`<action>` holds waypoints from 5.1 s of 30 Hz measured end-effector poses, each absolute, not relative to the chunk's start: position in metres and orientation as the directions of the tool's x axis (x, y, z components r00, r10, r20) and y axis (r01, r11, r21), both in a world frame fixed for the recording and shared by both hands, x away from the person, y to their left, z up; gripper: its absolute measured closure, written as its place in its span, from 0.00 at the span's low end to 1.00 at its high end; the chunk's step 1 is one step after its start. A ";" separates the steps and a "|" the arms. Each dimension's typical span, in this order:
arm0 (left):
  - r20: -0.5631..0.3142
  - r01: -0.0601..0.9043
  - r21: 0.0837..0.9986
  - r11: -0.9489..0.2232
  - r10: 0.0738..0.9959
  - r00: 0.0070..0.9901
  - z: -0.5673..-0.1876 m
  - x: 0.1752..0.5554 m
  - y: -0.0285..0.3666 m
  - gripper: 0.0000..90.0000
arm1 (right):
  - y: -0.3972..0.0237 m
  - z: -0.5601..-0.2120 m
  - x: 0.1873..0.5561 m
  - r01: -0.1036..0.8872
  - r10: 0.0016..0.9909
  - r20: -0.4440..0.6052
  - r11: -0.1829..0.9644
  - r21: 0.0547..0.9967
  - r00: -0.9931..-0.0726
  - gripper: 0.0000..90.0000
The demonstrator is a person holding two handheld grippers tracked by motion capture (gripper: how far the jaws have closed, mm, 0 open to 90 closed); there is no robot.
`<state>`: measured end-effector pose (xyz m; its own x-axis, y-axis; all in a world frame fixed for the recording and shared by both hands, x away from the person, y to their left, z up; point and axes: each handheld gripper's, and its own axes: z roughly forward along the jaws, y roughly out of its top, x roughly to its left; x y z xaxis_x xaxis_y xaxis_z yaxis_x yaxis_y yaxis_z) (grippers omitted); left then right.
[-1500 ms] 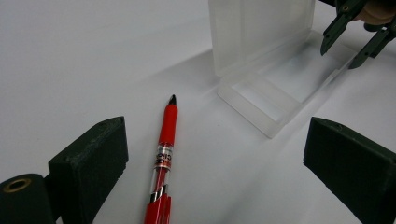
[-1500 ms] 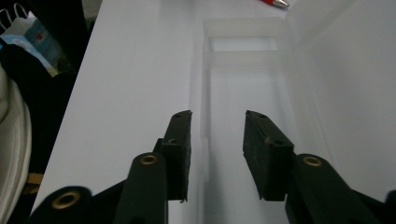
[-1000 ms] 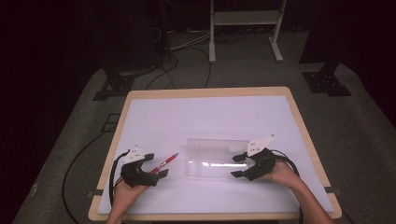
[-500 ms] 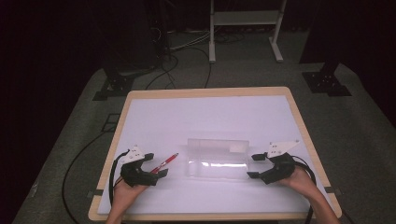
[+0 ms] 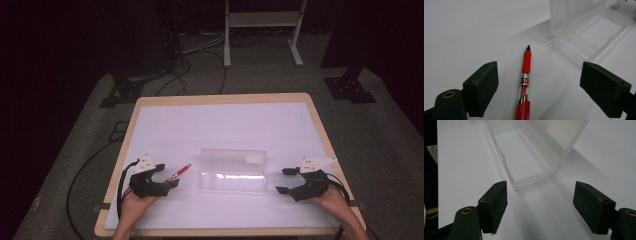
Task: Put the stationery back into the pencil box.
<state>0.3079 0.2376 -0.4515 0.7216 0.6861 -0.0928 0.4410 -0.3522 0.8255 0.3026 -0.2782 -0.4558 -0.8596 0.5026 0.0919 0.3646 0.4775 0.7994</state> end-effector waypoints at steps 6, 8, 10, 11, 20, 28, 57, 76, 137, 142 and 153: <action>-0.071 0.439 0.818 -0.372 0.691 0.719 -0.453 0.311 0.237 0.23 | -0.290 -0.455 0.299 0.366 0.523 0.084 0.463 0.807 -0.848 0.30; -0.067 0.442 0.814 -0.378 0.694 0.717 -0.454 0.312 0.237 0.25 | -0.293 -0.455 0.298 0.367 0.528 0.082 0.462 0.807 -0.845 0.30; -0.059 0.443 0.809 -0.386 0.697 0.714 -0.455 0.313 0.237 0.26 | -0.295 -0.455 0.297 0.366 0.532 0.078 0.461 0.809 -0.843 0.30; -0.059 0.446 0.806 -0.389 0.697 0.714 -0.456 0.314 0.237 0.27 | -0.296 -0.455 0.296 0.368 0.534 0.078 0.460 0.808 -0.842 0.30; -0.050 0.471 0.779 -0.414 0.708 0.705 -0.463 0.322 0.235 0.39 | -0.300 -0.461 0.294 0.380 0.547 0.077 0.466 0.799 -0.834 0.30; -0.065 0.487 0.768 -0.415 0.706 0.705 -0.466 0.325 0.232 0.56 | -0.303 -0.466 0.291 0.376 0.545 0.074 0.466 0.801 -0.835 0.30; 0.004 0.473 0.730 -0.493 0.696 0.718 -0.470 0.326 0.226 0.88 | -0.306 -0.469 0.291 0.363 0.556 0.055 0.461 0.809 -0.829 0.30; 0.020 0.378 0.761 -0.527 0.601 0.799 -0.444 0.315 0.216 0.88 | -0.306 -0.475 0.292 0.390 0.572 0.073 0.454 0.801 -0.817 0.29; 0.080 0.128 0.746 -0.653 0.280 0.957 -0.386 0.334 0.105 0.88 | -0.315 -0.475 0.292 0.408 0.594 0.075 0.449 0.795 -0.801 0.21; 0.085 0.113 0.733 -0.671 0.255 0.963 -0.388 0.340 0.090 0.88 | -0.316 -0.476 0.293 0.412 0.595 0.076 0.453 0.791 -0.800 0.20; 0.054 0.116 0.747 -0.654 0.234 0.971 -0.392 0.348 0.076 0.88 | -0.317 -0.476 0.293 0.417 0.599 0.080 0.449 0.791 -0.797 0.20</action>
<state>0.3483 0.0757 -0.3924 0.9707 0.2341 0.0540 0.1162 -0.6542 0.7474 0.2926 -0.3171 -0.4760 -0.7968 0.5990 0.0801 0.4167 0.4486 0.7906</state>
